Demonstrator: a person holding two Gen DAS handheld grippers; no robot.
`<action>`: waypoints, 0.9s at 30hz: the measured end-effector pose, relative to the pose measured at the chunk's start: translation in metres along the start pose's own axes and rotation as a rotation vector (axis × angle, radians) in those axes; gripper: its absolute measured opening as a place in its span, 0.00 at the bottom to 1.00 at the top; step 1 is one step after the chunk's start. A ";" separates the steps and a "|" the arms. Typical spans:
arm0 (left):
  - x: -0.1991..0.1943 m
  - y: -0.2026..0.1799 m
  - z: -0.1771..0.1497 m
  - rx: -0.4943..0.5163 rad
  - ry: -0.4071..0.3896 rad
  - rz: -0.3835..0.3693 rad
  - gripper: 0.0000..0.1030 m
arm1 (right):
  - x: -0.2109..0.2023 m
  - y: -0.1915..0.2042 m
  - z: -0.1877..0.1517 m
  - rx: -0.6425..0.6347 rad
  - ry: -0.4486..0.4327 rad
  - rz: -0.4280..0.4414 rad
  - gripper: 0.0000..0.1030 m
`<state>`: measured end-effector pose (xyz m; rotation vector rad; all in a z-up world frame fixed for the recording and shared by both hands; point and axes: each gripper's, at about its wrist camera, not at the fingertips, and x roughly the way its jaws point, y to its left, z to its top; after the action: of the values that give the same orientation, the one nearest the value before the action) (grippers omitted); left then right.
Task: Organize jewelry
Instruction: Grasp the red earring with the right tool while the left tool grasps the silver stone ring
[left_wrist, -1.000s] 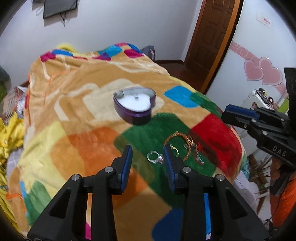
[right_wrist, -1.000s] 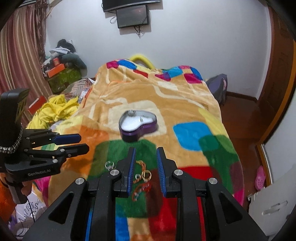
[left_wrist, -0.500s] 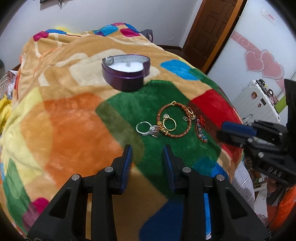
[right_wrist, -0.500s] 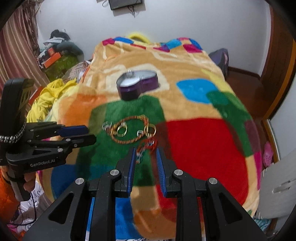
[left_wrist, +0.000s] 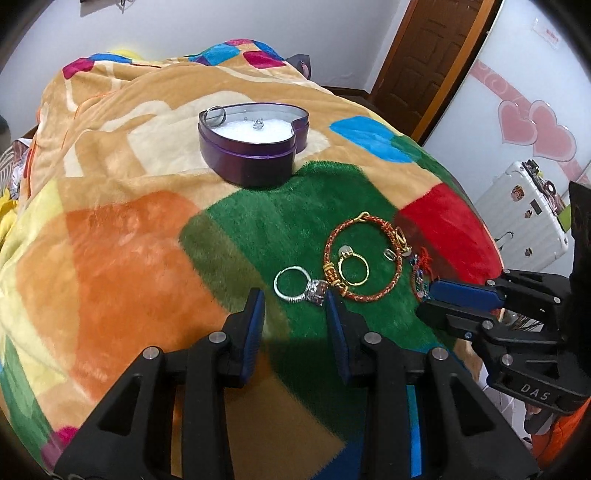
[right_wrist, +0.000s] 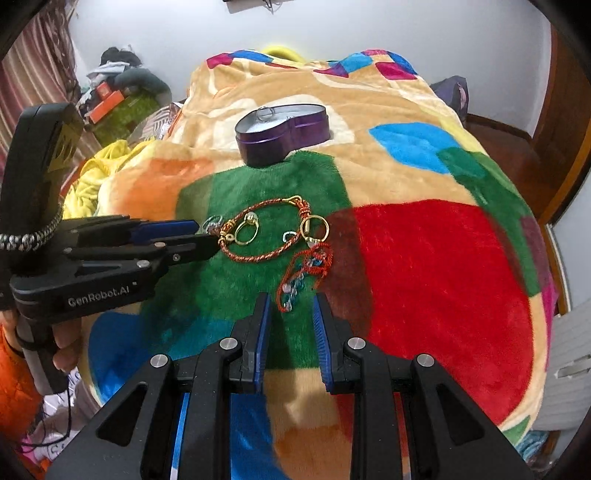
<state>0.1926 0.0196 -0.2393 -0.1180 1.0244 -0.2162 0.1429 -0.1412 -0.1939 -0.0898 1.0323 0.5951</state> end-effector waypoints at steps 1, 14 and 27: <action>0.001 0.000 0.001 0.003 -0.001 0.002 0.33 | 0.001 0.000 0.001 0.007 -0.001 0.006 0.20; 0.007 0.000 0.008 -0.001 -0.009 0.003 0.33 | 0.007 0.006 0.002 -0.012 -0.061 -0.032 0.14; 0.000 -0.009 0.002 0.048 -0.045 0.028 0.29 | -0.005 0.002 0.005 0.021 -0.098 -0.029 0.07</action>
<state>0.1928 0.0107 -0.2364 -0.0645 0.9750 -0.2111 0.1444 -0.1402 -0.1867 -0.0566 0.9410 0.5569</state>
